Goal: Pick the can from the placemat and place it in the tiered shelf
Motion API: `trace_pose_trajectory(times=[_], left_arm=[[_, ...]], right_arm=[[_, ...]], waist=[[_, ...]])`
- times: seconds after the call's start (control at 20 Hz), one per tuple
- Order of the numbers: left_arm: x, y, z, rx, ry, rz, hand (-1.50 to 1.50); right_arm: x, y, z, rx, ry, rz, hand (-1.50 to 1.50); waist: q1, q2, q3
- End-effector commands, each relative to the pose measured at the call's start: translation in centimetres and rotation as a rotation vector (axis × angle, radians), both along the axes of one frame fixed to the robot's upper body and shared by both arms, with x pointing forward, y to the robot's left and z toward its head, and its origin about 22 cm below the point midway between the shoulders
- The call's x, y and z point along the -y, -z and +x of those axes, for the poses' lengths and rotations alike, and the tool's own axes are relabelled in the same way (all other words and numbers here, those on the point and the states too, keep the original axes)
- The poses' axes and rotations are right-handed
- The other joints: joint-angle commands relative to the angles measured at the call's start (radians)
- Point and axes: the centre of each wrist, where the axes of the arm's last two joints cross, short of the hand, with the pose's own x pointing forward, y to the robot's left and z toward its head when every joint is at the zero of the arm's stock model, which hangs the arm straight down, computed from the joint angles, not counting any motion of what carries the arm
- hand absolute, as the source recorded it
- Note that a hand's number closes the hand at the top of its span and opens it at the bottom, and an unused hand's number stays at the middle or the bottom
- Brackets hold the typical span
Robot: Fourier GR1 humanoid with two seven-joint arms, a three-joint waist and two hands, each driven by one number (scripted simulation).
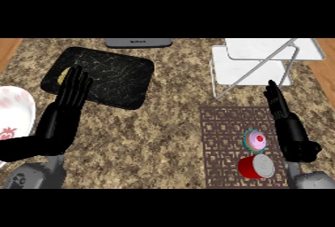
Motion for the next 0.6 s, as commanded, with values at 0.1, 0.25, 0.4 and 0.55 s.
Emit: trace_pose_trajectory(times=[0.1, 0.25, 0.4, 0.55], left_arm=[[-1.2, 2.1, 0.9, -0.108, -0.075, 0.179, 0.00], [-3.0, 4.1, -0.5, -0.227, -0.156, 0.316, 0.00], [-2.7, 3.4, -0.3, -0.200, -0.134, 0.252, 0.00], [-2.0, 4.8, -0.9, -0.252, -0.116, 0.285, 0.00]], right_arm=[[2.8, -0.3, -2.9, -0.058, 0.212, 0.079, -1.50], [7.3, -2.5, -4.4, -0.099, 0.376, 0.148, -1.50], [11.4, 1.3, -6.5, -0.193, 0.587, -0.171, 1.50], [11.3, 3.9, -9.1, -0.147, 0.926, -0.109, 1.50]], waist=[[-0.003, -0.002, 0.006], [-0.042, -0.010, 0.007], [-0.086, 0.033, -0.015], [-0.050, 0.002, 0.005]])
